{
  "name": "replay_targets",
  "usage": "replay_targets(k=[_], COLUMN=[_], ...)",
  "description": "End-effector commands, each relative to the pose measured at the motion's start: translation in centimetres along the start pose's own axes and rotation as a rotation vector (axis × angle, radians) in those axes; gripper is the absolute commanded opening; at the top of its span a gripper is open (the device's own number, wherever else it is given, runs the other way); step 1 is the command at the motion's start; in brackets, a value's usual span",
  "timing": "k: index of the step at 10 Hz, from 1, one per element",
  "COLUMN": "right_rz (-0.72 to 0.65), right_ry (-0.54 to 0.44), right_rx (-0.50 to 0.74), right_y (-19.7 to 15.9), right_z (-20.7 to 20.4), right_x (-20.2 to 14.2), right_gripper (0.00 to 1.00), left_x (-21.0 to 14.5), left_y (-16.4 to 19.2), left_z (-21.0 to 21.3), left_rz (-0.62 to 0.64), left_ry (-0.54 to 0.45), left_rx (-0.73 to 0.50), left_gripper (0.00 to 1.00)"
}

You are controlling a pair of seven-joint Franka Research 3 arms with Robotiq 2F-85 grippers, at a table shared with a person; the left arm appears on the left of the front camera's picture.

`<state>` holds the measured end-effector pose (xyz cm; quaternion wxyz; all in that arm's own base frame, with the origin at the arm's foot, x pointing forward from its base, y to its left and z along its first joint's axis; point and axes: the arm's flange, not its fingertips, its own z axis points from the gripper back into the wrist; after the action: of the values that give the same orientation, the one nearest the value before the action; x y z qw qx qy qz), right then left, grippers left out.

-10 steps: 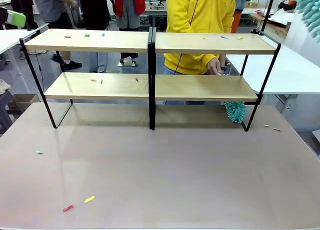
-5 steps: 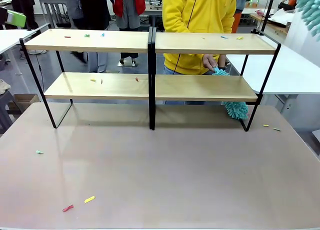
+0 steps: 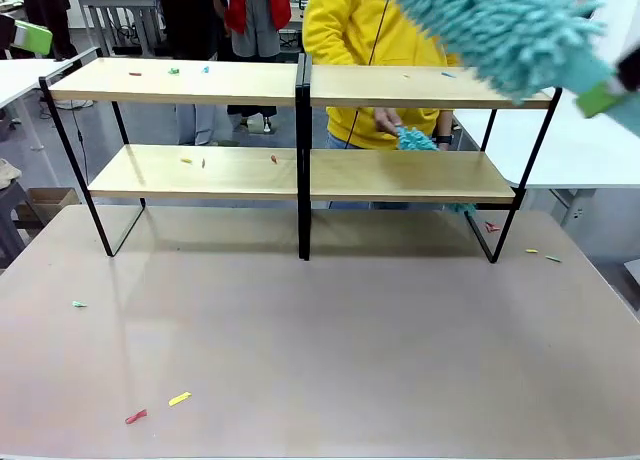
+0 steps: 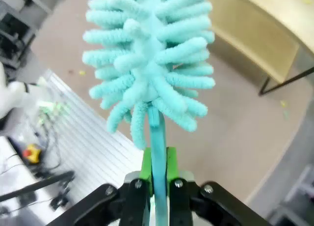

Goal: Clean the shelves.
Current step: Clean another randomly selected level of the Shelf with the Duster.

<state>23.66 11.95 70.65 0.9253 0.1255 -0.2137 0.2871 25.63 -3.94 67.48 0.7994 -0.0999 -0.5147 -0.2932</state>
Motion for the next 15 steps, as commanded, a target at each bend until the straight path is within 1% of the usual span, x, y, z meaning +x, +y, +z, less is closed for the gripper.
replay_targets(k=[1,2,3,4,5,6,7,8,9,10,11,12,13,14,15], right_rz=[-0.153,-0.148,-0.066,-0.066,-0.113,-0.425,-0.514,-0.563,-0.571,-0.57,-0.59,-0.563,-0.551,-0.542,-0.535], right_ry=[0.226,0.117,0.124,0.124,0.17,0.235,0.199,0.182,0.208,0.196,0.15,0.159,0.189,0.224,0.234], right_rx=[0.03,0.018,-0.003,-0.003,0.013,-0.014,-0.087,-0.124,-0.161,-0.17,-0.183,-0.165,-0.171,-0.134,-0.115], right_y=[-1.9,-2.8,0.1,0.1,-1.7,-3.0,-1.8,-1.4,-1.4,-1.6,-1.7,-1.9,-2.3,-2.5,-2.9], right_z=[1.3,1.8,-0.9,-0.9,-1.1,-2.4,-2.7,-3.2,-4.4,-5.6,-6.4,-7.1,-8.3,-9.7,-10.9], right_x=[4.8,5.5,2.7,2.7,5.4,6.3,9.0,11.6,13.9,15.8,17.1,17.7,18.4,19.2,19.9], right_gripper=[0.12,0.12,0.12,0.12,0.12,0.12,0.12,0.12,0.12,0.12,0.12,0.12,0.12,0.12,0.12], left_x=[-0.1,-0.1,-0.1,-0.1,-0.1,-0.1,-0.1,-0.1,-0.1,-0.1,-0.1,-0.1,-0.1,-0.1,-0.1], left_y=[0.1,0.1,0.1,0.1,0.1,0.1,0.1,0.1,0.1,0.1,0.1,0.1,0.1,0.1,0.1], left_z=[-0.1,-0.1,-0.1,-0.1,-0.1,-0.1,-0.1,-0.1,-0.1,-0.1,-0.1,-0.1,-0.1,-0.1,-0.1], left_rz=[0.0,0.0,0.0,0.0,0.0,0.0,0.0,0.0,0.0,0.0,0.0,0.0,0.0,0.0,0.0], left_ry=[-0.006,-0.006,-0.006,-0.006,-0.006,-0.006,-0.006,-0.006,-0.006,-0.006,-0.006,-0.006,-0.006,-0.006,-0.006], left_rx=[0.0,0.0,0.0,0.0,0.0,0.0,0.0,0.0,0.0,0.0,0.0,0.0,0.0,0.0,0.0], left_gripper=[1.0,1.0,1.0,1.0,1.0,1.0,1.0,1.0,1.0,1.0,1.0,1.0,1.0,1.0,1.0])
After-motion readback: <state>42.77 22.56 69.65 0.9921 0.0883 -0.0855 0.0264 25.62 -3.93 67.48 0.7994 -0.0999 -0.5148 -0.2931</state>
